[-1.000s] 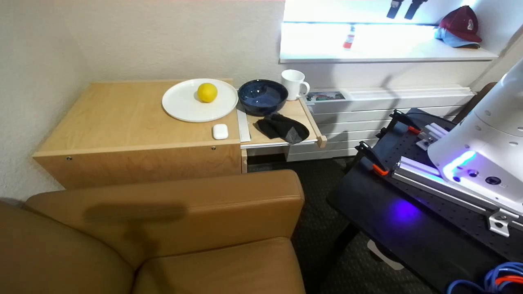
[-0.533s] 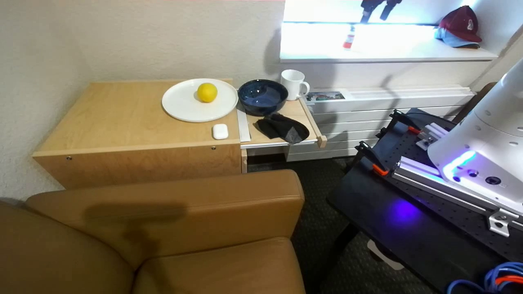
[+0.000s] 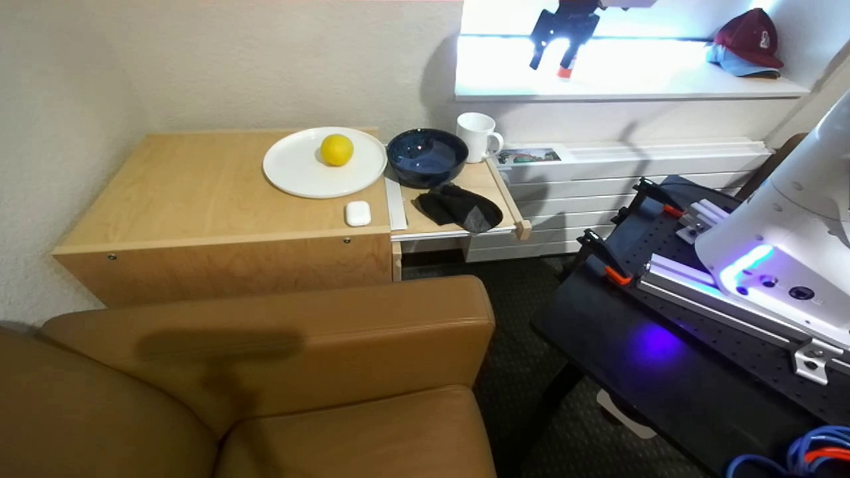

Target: Pick up the cup and place it in the bowl

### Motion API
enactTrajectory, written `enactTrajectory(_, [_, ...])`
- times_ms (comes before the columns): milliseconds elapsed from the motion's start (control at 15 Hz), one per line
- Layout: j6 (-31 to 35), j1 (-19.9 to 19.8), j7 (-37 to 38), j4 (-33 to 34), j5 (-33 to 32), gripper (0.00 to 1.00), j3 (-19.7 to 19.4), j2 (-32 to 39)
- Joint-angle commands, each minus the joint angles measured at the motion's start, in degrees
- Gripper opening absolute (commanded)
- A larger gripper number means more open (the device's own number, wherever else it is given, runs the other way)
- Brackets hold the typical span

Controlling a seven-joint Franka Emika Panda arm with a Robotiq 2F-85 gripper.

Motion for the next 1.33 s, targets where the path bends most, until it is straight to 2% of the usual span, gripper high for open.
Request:
enactTrajectory(0, [-0.72, -1.04, -0.47, 1.24, 0.98, 1.0, 1.25, 0.91])
enactTrajectory(67, [-1.08, -0.63, -0.46, 1.9, 1.25, 1.0, 1.0, 1.29])
enactTrajectory(133, [1.98, -0.95, 2.09, 1.62, -1.99, 1.0, 1.01, 2.52])
enactTrajectory(267, [6.24, -1.14, 5.87, 2.95, -3.2, 1.0, 2.11, 6.86])
enactTrajectory(400, [9.09, -1.15, 8.07, 4.27, -2.03, 1.0, 3.09, 10.33])
enactTrajectory(600, [8.25, -1.16, 10.97, 7.99, 0.91, 1.0, 5.34, 15.37])
enactTrajectory(867, [7.37, -0.69, 16.45, 13.57, 0.68, 1.0, 6.42, 21.67])
enactTrajectory(1000, [6.42, 1.1, 21.24, 16.22, -2.07, 1.0, 4.74, 24.66])
enactTrajectory(1067, [7.86, -0.04, 18.54, 12.86, -1.31, 1.0, 5.88, 21.39])
enactTrajectory(1267, [7.8, 0.46, 20.58, 15.28, -1.64, 1.0, 5.64, 24.36])
